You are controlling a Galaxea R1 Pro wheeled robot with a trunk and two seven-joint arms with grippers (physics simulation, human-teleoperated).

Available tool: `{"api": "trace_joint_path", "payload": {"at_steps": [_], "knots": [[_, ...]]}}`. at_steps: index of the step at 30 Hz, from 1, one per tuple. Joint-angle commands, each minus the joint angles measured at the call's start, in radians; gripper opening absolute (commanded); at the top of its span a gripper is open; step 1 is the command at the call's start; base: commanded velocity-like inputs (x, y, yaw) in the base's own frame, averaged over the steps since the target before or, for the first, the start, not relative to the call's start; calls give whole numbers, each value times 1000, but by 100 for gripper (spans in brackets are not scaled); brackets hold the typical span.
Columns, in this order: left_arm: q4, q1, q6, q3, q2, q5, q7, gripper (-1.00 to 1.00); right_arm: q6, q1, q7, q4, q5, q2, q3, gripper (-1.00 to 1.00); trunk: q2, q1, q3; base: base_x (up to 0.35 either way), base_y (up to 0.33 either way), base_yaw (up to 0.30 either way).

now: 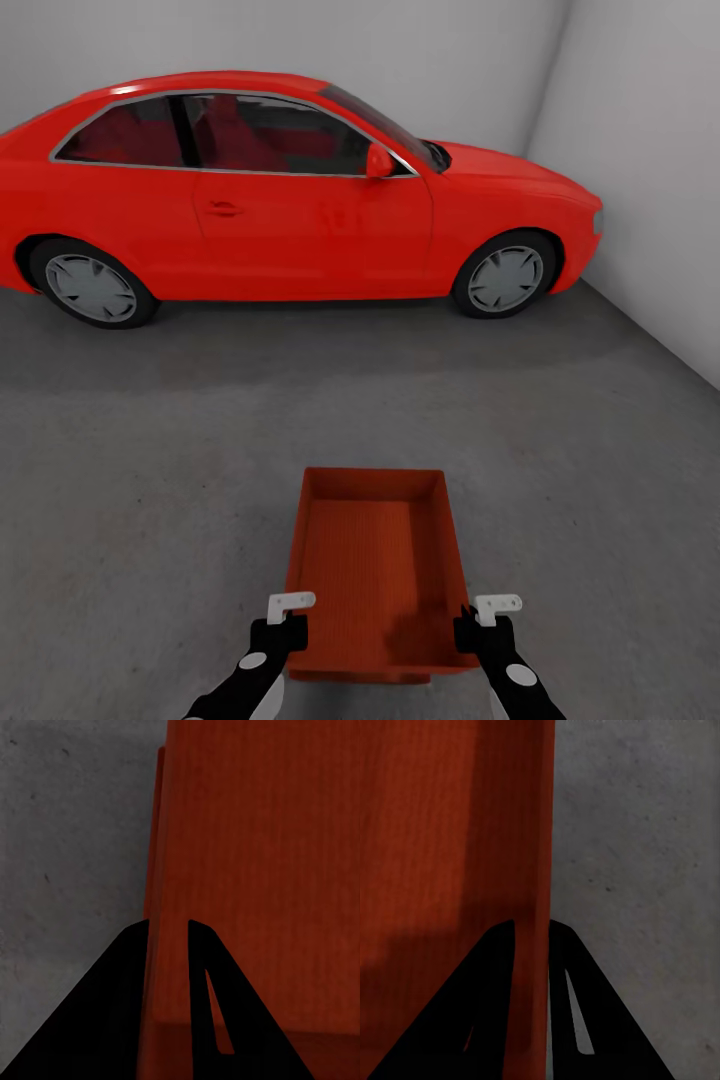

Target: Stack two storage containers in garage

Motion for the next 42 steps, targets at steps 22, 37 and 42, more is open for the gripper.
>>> {"api": "trace_joint_path", "payload": {"at_steps": [22,37,42], "knots": [[-13,-1,1,15,-2,-5,0,-100,-3,0,2,38,5,1,23,-100,-1,0,-1,-35,0,0],[-13,-2,1,14,-2,-6,-2,-100,-3,0,2,38,5,1,23,-100,-1,0,-1,16,0,0],[-13,-2,2,14,-2,-6,-2,-100,-3,0,2,38,5,1,23,-100,-1,0,-1,228,0,0]]}}
